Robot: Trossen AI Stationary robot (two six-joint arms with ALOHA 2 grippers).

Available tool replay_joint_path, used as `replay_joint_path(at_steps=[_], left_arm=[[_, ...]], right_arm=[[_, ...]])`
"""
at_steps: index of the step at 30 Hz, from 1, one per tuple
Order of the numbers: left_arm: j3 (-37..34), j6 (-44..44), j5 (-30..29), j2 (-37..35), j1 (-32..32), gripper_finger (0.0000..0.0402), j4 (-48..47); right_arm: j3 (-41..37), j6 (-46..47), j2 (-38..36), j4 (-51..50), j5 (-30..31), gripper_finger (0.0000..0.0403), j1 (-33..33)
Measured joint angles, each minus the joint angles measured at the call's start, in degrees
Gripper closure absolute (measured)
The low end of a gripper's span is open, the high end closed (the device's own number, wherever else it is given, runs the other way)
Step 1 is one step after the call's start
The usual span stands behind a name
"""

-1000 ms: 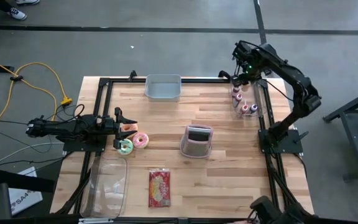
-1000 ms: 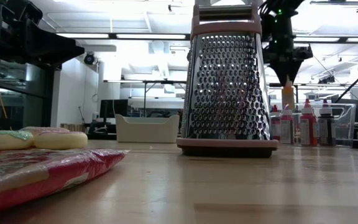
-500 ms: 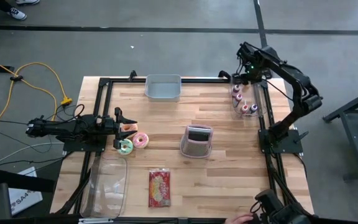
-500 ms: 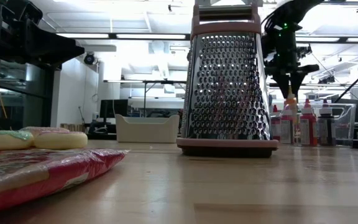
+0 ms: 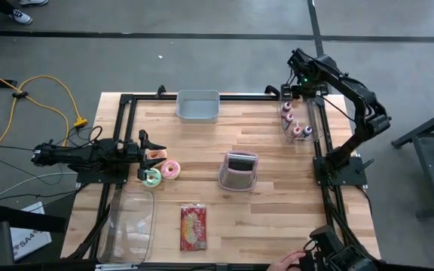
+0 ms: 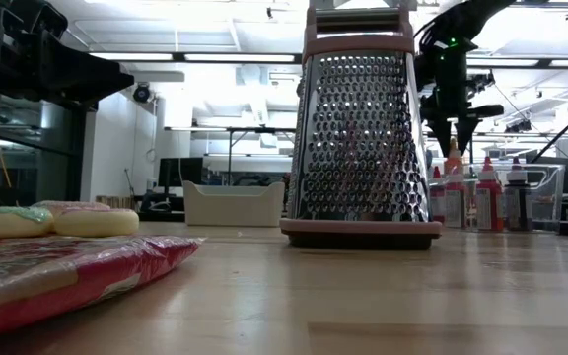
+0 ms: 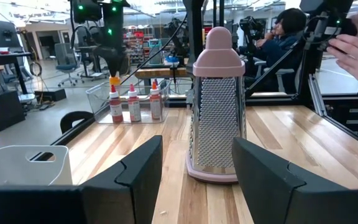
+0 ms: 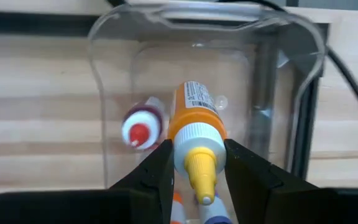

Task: Pick & Place Food Item
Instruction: Put the yellow food coloring into the right transparent bin

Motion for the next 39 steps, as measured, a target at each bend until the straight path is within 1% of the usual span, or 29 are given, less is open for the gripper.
replay_joint_path(at_steps=[4, 9, 17, 25, 35, 39], left_arm=[[0.00, 0.00, 0.00, 0.00, 0.00, 0.0214, 0.00], [0.02, -0.02, 0.00, -0.02, 0.00, 0.0214, 0.00], [0.02, -0.02, 0.00, 0.00, 0.01, 0.0214, 0.00], [0.02, -0.01, 0.00, -0.01, 0.00, 0.0214, 0.00], [0.01, -0.01, 0.00, -0.02, 0.00, 0.0214, 0.00], [0.01, 0.00, 0.00, 0.00, 0.00, 0.0214, 0.00]], right_arm=[[0.00, 0.99, 0.00, 2.80, -0.23, 0.0293, -0.32], [0.00, 1.09, 0.47, 3.32, -0.46, 0.0293, -1.48], [-0.02, 1.12, 4.16, 2.26, 0.65, 0.0293, -0.77], [-0.02, 1.11, 7.26, 3.72, 0.05, 0.0293, -0.77], [-0.13, 1.02, 7.50, 5.01, -0.59, 0.0293, -1.55], [-1.63, 1.02, 7.50, 5.79, -0.78, 0.0293, -2.28]])
